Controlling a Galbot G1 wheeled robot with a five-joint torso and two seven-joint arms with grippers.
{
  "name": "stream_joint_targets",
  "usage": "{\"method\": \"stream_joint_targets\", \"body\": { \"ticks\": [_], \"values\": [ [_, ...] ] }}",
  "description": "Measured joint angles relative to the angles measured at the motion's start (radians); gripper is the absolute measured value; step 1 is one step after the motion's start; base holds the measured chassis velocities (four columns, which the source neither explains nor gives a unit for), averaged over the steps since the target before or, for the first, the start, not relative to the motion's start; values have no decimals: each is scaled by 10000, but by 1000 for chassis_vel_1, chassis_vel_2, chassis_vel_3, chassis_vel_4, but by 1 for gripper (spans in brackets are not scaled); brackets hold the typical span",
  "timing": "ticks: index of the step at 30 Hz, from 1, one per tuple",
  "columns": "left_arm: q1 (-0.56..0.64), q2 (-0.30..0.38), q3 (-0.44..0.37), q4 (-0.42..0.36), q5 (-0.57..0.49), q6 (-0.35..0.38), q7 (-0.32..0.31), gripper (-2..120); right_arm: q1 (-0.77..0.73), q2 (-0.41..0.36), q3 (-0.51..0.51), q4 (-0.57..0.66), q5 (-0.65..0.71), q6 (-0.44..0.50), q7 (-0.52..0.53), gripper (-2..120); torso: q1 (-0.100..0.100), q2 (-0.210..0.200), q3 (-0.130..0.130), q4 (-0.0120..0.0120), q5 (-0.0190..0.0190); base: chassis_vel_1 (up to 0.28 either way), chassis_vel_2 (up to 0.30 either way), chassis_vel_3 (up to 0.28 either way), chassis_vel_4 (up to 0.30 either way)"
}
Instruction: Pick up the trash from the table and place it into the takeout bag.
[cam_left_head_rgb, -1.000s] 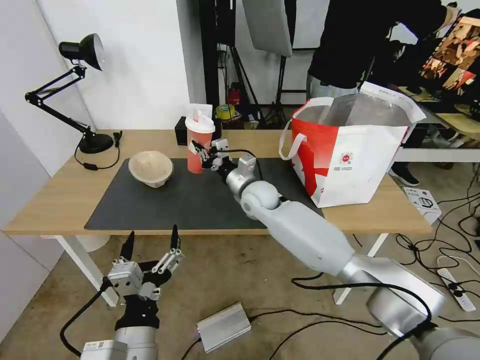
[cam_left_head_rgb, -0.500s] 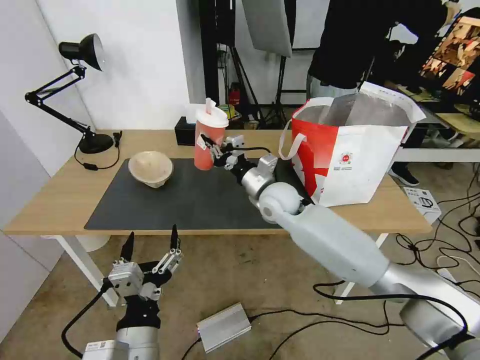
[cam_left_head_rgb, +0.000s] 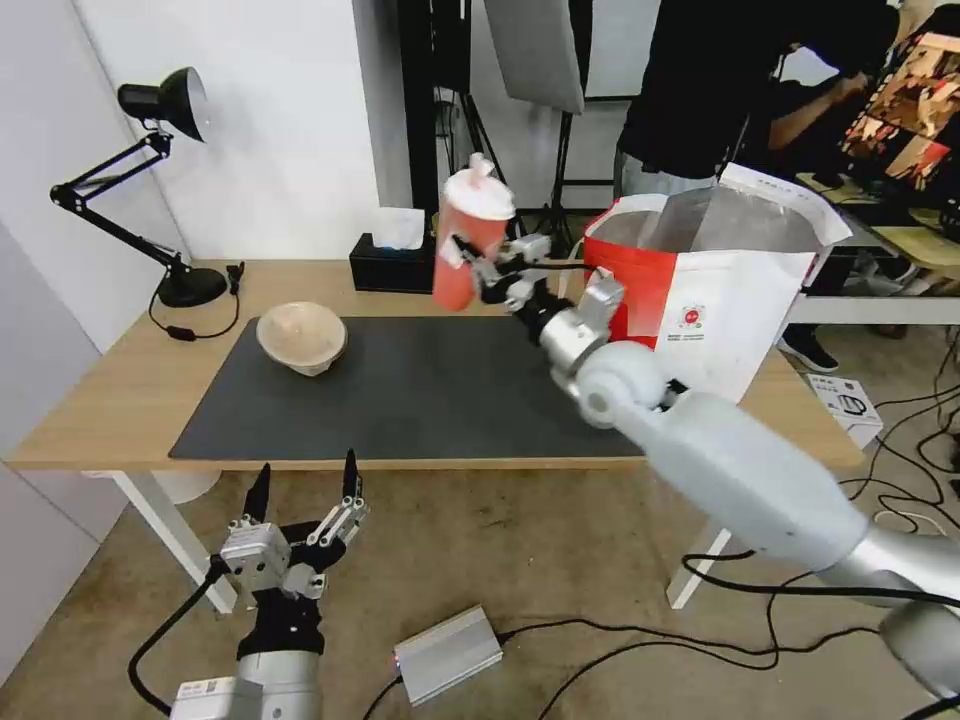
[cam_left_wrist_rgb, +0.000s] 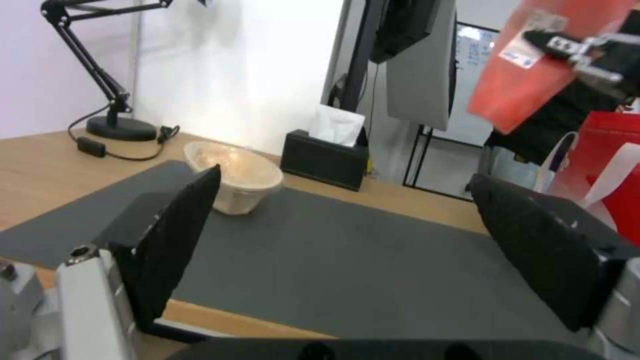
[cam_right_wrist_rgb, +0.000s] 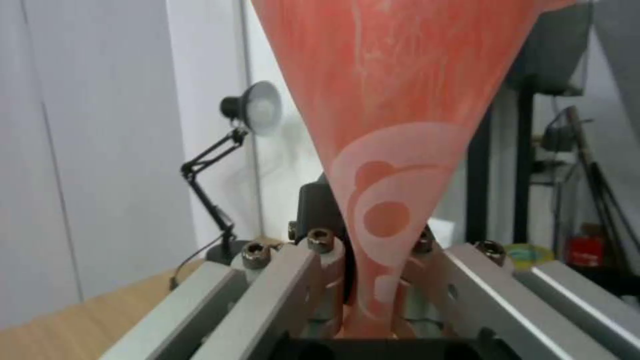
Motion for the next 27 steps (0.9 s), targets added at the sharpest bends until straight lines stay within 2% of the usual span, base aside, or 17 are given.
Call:
{"method": "stream_joint_targets", "body": {
  "ticks": [9,27],
  "values": [
    [-32,0,33,51,18,-26,0,100,304,-912,572,355,481,-191,-93,3,0,0,0,1,-1,0,0,0,0],
    [-125,66,178,144,-13,-33,1,100,771,-1894,1327,91,915,-778,38,3,0,-1,1,1,-1,0,0,0,0]
  ]
}}
